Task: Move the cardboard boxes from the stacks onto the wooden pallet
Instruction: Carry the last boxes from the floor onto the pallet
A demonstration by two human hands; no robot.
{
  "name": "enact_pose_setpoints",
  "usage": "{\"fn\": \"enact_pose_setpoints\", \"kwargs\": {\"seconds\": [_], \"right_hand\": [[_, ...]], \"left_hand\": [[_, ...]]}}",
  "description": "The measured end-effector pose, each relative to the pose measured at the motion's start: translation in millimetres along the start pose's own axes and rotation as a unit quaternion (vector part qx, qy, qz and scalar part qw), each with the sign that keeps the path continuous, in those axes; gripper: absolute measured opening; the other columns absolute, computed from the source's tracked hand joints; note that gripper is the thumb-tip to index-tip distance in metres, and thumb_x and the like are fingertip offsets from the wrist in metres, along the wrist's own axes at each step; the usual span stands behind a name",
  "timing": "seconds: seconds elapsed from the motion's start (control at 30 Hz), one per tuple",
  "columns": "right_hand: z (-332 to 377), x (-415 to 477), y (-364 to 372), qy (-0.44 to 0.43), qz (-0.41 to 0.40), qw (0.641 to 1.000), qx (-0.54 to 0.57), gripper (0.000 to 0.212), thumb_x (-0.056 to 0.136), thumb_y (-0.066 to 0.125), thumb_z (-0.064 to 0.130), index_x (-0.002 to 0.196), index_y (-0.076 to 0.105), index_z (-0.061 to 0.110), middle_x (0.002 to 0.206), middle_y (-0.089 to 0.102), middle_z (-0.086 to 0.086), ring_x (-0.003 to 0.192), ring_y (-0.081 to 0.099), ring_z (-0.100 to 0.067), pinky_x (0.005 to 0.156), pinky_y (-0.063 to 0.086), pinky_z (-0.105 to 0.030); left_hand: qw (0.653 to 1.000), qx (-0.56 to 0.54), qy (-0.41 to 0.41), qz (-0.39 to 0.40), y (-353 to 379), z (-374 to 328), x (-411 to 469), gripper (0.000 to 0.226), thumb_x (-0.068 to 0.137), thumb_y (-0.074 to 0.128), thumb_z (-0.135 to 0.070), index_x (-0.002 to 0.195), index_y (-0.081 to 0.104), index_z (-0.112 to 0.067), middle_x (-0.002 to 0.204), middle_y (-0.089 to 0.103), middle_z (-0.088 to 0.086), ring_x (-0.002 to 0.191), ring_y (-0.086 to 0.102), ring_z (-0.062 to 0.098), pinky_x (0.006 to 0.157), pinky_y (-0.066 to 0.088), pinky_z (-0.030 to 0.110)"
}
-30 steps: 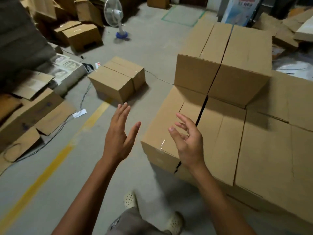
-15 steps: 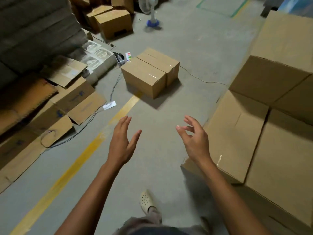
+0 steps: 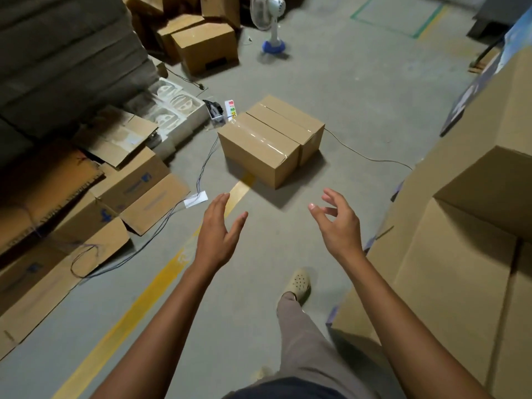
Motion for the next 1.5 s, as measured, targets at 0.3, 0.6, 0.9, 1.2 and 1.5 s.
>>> {"fn": "enact_pose_setpoints", "kwargs": {"seconds": [0.3,0.6,0.9,1.2,1.5], "right_hand": [[26.6,201.2,-1.6,0.013,0.011,1.000,0.006,0.057,0.096,0.066,0.037,0.147,0.049,0.019,0.142,0.056,0.000,0.117,0.058,-0.013,0.093,0.050,-0.031],[38.0,373.3,-20.4,0.029,0.022,0.998,-0.041,0.055,0.096,0.065,0.038,0.145,0.050,0.018,0.143,0.056,-0.002,0.114,0.059,-0.014,0.079,0.043,-0.017],[4.6,580.6,-5.4,0.082,0.038,0.991,-0.095,0.052,0.097,0.065,0.034,0.144,0.051,0.016,0.144,0.056,-0.007,0.122,0.059,-0.022,0.093,0.049,-0.031],[-55.1,755.7,28.5,0.188,0.093,0.969,-0.128,0.053,0.096,0.067,0.035,0.143,0.052,0.016,0.142,0.056,-0.008,0.126,0.056,-0.026,0.102,0.046,-0.038],[-184.9,916.4,65.6,0.244,0.170,0.939,-0.173,0.052,0.095,0.067,0.034,0.141,0.053,0.015,0.141,0.057,-0.010,0.126,0.055,-0.027,0.101,0.043,-0.037]], "left_hand": [[1.000,-0.012,-0.020,-0.004,35.7,-36.3,200.4,0.064,0.099,0.053,-0.047,0.152,0.039,-0.013,0.155,0.041,0.009,0.142,0.038,0.024,0.114,0.033,0.041],[0.999,-0.040,-0.029,0.020,102.6,-77.9,372.8,0.065,0.099,0.054,-0.049,0.149,0.041,-0.010,0.151,0.044,0.011,0.138,0.042,0.027,0.112,0.038,0.041],[0.974,-0.156,-0.158,0.035,200.0,-44.9,552.5,0.067,0.098,0.047,-0.058,0.149,0.042,-0.014,0.153,0.045,0.009,0.139,0.043,0.027,0.114,0.036,0.048],[0.777,-0.422,-0.467,-0.029,307.7,8.5,663.6,0.059,0.103,0.041,-0.052,0.141,0.052,-0.007,0.139,0.053,0.012,0.131,0.048,0.027,0.112,0.036,0.046],[0.652,-0.481,-0.581,-0.072,473.7,59.3,723.1,0.069,0.103,0.034,-0.058,0.148,0.042,-0.006,0.152,0.044,0.017,0.142,0.039,0.030,0.116,0.029,0.048]]}}
Point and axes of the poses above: each hand's wrist, its own x-axis towards the middle knuckle, its own y-axis out of the palm, z = x × y, the point moved 7 cm from there along x, towards the middle knuckle
